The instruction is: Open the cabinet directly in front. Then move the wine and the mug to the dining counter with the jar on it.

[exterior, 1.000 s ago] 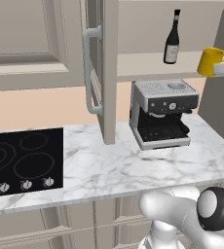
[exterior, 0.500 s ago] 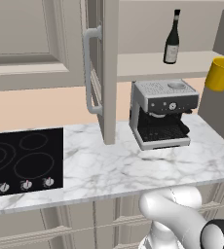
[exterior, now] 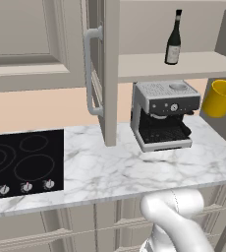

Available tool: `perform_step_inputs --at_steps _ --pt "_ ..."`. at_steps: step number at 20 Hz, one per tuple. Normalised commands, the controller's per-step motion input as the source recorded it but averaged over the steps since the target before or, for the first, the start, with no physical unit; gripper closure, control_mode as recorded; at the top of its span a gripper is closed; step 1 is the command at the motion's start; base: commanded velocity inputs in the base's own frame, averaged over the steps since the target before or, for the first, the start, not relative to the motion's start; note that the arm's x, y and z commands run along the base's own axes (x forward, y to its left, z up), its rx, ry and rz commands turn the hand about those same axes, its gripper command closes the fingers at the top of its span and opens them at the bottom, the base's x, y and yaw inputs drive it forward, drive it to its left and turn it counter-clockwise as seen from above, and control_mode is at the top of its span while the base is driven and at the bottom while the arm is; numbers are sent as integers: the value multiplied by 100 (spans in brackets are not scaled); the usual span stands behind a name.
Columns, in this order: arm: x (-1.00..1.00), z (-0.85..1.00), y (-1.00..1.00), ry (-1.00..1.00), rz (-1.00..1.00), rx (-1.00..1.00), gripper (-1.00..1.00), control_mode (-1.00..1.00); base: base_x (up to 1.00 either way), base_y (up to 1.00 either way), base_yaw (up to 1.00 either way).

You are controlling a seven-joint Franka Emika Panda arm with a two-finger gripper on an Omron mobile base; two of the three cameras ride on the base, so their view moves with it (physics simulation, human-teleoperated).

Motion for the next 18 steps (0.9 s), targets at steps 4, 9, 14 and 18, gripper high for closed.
perform_step_inputs --at_steps 4,9,14,18 --pt "-51 -36 40 -3 8 -1 100 -100 0 0 0" --pt "-36 -35 31 -1 8 0 100 -100 0 0 0" --pt "-27 -37 7 0 6 0 100 -100 0 0 0" --pt "-22 -46 11 0 5 -1 100 -100 0 0 0"
